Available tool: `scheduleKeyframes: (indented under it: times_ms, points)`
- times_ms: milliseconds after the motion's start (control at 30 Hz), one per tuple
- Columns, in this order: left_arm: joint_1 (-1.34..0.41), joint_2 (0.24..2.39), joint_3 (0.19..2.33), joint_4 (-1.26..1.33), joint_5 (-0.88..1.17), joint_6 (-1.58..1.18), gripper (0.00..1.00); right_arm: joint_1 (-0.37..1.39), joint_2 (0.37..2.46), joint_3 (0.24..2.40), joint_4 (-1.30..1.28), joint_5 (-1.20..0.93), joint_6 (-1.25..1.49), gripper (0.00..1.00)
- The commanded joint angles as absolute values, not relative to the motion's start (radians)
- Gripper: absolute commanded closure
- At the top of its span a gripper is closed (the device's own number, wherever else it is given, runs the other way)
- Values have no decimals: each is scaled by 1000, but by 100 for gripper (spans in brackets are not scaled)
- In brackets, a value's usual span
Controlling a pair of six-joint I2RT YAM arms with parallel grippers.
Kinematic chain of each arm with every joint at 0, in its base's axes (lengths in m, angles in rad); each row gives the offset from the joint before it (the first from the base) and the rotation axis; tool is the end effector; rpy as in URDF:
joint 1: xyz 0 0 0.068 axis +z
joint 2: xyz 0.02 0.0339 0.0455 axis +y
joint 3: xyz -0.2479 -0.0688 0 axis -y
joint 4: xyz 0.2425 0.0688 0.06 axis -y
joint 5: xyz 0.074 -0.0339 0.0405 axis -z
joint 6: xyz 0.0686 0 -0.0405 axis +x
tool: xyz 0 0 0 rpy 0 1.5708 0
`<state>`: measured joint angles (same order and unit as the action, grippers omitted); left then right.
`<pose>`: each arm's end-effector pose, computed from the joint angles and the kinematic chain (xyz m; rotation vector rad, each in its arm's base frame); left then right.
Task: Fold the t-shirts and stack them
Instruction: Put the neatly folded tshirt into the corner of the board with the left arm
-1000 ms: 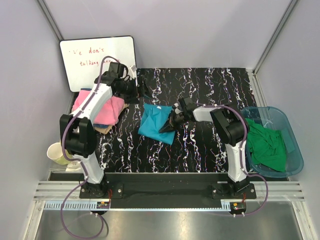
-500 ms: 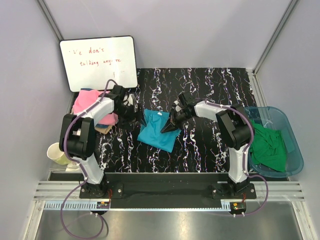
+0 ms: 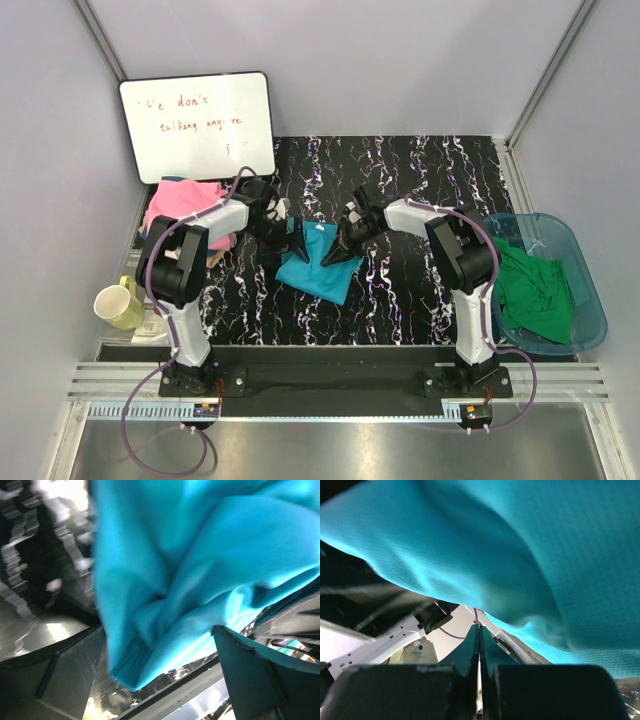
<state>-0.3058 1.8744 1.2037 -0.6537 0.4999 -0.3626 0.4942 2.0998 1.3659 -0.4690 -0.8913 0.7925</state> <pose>0.3278 -0.1380 0.1162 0.0095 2.9624 -0.8343 0.3334 0.2403 0.1004 -0.1572 -2.5945 -1.2785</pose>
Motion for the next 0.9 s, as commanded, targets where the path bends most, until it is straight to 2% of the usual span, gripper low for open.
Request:
scheduleKeyframes:
  times_ms: [0,67,133,167,200,233,267,500,600,633,700,767,867]
  points:
    - [-336,1951,1249,-561,497,-383,1,486,2123,1431,-476,-870,776,100]
    - [-342,1979,1268,-557,499,-385,1,486,2147,1451,-477,-871,776,100]
    - [-345,2002,1284,-555,506,-382,17,486,2166,1473,-476,-876,778,100]
    - [-348,2023,1290,-555,506,-382,29,486,2172,1480,-477,-877,778,100]
    - [-350,2034,1302,-555,503,-383,48,486,2174,1491,-479,-877,779,100]
    - [-350,2043,1308,-557,502,-387,85,486,2177,1497,-477,-876,781,100]
    - [-350,2057,1322,-555,485,-387,100,486,2177,1500,-477,-876,779,100]
    - [-328,2007,1423,-644,387,-362,100,482,2132,1531,-477,-891,732,100]
    - [-298,1973,1509,-705,345,-347,100,474,2073,1551,-479,-871,686,82]
    - [-285,1968,1535,-722,335,-339,100,472,2041,1554,-479,-865,666,60]
    - [-273,1960,1613,-773,304,-313,100,463,2010,1560,-480,-838,651,44]
    - [-259,1967,1691,-807,273,-298,100,454,1968,1557,-479,-821,632,36]
    - [-235,1973,1765,-857,238,-276,100,434,1934,1533,-479,-805,626,33]
